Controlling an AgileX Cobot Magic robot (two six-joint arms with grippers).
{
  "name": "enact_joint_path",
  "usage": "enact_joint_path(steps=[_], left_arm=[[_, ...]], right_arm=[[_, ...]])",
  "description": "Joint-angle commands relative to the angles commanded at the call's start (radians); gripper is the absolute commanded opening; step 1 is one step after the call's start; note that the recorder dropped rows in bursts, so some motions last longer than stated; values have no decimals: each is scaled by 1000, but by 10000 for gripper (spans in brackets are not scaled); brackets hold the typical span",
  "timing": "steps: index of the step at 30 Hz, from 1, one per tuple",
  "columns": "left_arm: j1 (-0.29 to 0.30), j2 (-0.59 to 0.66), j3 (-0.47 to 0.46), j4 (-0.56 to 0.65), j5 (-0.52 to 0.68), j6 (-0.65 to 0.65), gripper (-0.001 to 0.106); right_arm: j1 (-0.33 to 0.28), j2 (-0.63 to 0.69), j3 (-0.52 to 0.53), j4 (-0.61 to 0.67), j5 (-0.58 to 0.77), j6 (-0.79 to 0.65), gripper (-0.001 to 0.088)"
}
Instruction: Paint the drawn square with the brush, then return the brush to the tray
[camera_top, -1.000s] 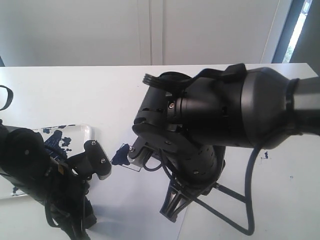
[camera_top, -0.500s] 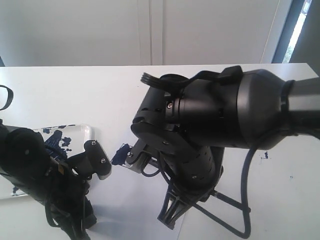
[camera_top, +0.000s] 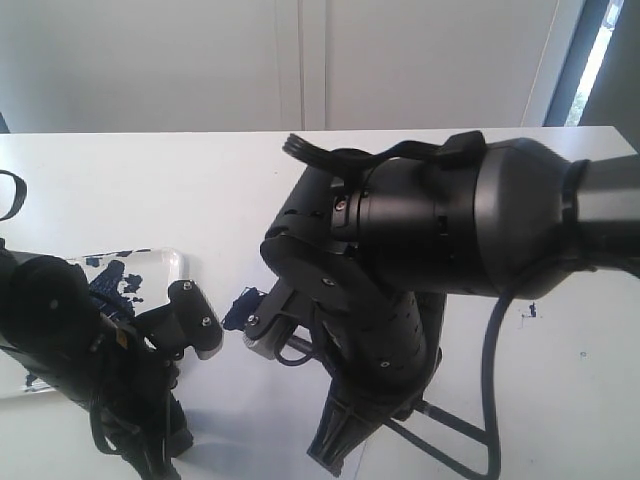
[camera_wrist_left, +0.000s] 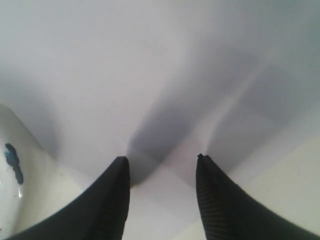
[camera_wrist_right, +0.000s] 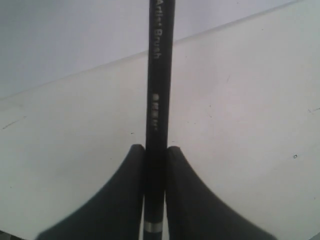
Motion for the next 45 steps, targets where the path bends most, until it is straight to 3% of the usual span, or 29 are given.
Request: enact_joint_path(steps=[24, 45], left_arm=[[0, 0, 0, 0, 4, 0, 478], [0, 0, 0, 0, 2, 0, 478]], right_arm=[[0, -29, 0, -161, 0, 106, 0], [-2, -1, 50, -158, 0, 113, 0]])
